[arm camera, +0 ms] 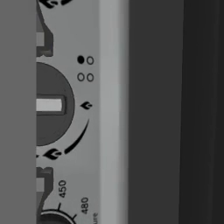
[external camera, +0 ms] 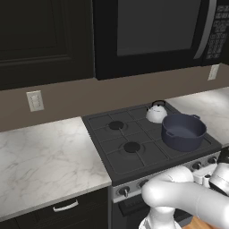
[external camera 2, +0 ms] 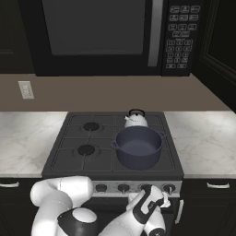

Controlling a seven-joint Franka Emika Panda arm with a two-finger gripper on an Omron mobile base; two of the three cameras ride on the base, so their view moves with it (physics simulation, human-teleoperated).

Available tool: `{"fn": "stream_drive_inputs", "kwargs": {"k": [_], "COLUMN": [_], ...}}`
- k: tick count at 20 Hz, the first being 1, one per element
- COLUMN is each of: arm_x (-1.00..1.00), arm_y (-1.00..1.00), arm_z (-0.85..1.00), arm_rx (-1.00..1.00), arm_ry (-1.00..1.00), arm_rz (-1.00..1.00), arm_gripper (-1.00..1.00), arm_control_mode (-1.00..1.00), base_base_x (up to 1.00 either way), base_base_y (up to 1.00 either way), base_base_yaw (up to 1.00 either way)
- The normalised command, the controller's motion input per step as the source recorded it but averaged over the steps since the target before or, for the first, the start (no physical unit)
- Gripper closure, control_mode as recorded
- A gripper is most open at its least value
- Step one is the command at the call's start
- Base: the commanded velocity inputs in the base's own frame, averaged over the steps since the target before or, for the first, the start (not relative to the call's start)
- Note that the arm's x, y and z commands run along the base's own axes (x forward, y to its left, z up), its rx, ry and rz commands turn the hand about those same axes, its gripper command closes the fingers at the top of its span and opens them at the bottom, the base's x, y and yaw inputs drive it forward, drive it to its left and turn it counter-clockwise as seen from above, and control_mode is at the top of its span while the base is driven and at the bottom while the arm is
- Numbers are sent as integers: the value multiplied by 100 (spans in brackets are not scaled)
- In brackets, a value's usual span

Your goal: Pick the kettle from the cabinet and place it on a stove burner. Then pick the pot from the counter and place it on another stove burner. Finally, turn both burners on.

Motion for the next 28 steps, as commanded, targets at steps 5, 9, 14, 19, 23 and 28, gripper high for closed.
{"fn": "stream_drive_inputs", "kwargs": {"k": [5, 9, 14, 19, 23, 28], "arm_x": [8, 3, 3, 14, 10, 5], "arm_y": [-2, -10, -1, 0, 0, 0], "arm_z": [-5, -6, 0, 0, 0, 0], "arm_rx": [0, 0, 0, 0, 0, 0], "arm_ry": [-3, -4, -5, -7, -5, 0], "arm_rz": [0, 0, 0, 0, 0, 0], "arm_gripper": [-100, -100, -100, 100, 100, 100], "arm_control_mode": [-100, -100, -100, -100, -100, -100], "base_base_x": [0, 0, 0, 0, 0, 0], "base_base_y": [0, 0, 0, 0, 0, 0], "base_base_yaw": [0, 0, 0, 0, 0, 0]}}
